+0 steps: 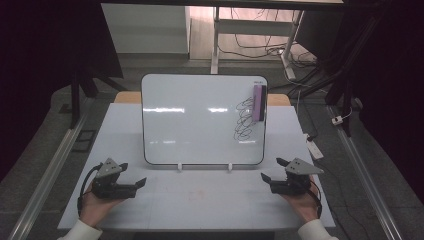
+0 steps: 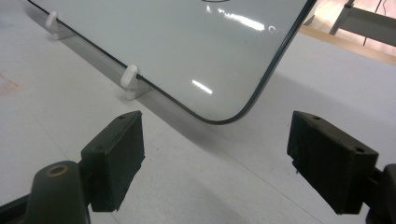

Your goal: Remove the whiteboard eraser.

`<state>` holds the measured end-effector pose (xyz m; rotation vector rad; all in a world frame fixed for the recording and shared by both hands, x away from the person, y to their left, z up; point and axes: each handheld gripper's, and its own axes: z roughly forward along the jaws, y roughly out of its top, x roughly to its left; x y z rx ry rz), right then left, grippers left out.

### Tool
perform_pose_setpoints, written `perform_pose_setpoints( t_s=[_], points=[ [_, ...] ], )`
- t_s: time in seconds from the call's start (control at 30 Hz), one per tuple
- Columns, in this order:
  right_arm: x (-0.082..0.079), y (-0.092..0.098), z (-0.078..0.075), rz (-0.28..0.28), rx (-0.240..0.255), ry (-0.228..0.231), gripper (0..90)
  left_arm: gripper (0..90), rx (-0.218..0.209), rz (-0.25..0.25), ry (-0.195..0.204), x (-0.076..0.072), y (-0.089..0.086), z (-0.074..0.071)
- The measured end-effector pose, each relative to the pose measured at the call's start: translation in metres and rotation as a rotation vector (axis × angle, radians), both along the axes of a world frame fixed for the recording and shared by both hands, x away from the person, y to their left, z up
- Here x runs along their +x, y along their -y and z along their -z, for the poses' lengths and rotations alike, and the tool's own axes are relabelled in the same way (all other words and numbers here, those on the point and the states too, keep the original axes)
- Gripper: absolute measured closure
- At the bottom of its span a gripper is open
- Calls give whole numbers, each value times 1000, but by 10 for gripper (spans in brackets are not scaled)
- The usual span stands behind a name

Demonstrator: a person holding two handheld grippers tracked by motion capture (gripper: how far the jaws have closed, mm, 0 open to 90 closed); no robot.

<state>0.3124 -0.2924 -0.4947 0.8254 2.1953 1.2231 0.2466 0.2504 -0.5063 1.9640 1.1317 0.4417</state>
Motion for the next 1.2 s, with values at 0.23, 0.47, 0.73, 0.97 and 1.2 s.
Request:
perform_pose_setpoints(
  t_s=[0.23,0.47,0.73,0.97,1.2],
  points=[
    [-1,-1,1,8,-1,2,186,122,-4,2,-7,-1,0,0],
    [-2,-2,-2,11,7,5,198,122,-13,0,-14,-2,-1,1],
    [-5,-5,-19,38,30,26,216,122,-13,10,-20,-1,3,0],
    [-7,-15,-41,50,46,60,233,123,-16,14,-27,-1,3,1],
    [-3,-23,-53,90,42,76,264,123,-14,15,-28,0,3,1]
  ],
)
